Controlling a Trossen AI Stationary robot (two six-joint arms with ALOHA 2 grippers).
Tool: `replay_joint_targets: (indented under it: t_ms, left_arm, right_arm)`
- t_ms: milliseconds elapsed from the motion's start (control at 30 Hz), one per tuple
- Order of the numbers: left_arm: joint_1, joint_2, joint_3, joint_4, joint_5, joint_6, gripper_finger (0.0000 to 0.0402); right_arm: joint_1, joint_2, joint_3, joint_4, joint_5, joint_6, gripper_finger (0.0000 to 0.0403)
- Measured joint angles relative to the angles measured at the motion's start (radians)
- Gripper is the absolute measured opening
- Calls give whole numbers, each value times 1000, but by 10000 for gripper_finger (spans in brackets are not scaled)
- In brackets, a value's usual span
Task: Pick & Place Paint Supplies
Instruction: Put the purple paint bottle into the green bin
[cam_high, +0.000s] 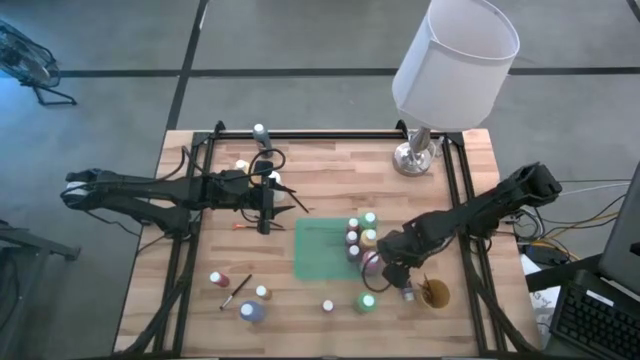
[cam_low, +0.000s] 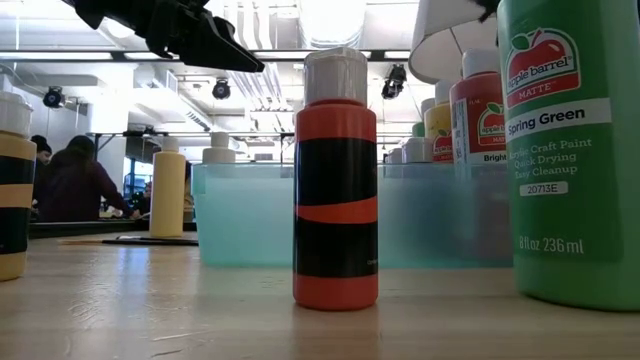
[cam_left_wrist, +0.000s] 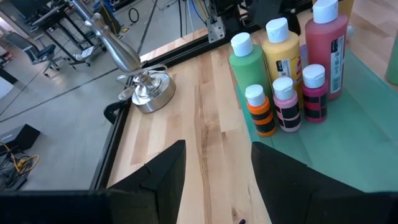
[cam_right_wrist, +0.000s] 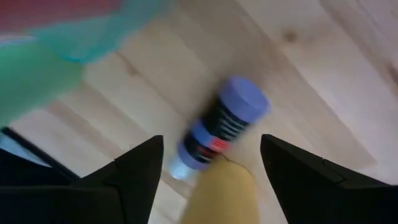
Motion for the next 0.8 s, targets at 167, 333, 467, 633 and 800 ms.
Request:
replay_joint_targets:
  t_ms: [167,333,467,633,800]
  left_arm:
    - [0,0,0,0,0,0,188]
    - [0,0,0,0,0,0,188]
    - [0,0,0,0,0,0,188]
    - [0,0,0,0,0,0,188]
    - [0,0,0,0,0,0,188]
  right_arm:
    - [18,0,-1,40,51,12,278]
    - [30,0,-18,41,74,30,274]
    - [36,0,-37,42,73,51,264]
    - [37,0,-56,74,69,64,256]
    - [48,0,-71,121,59,83,264]
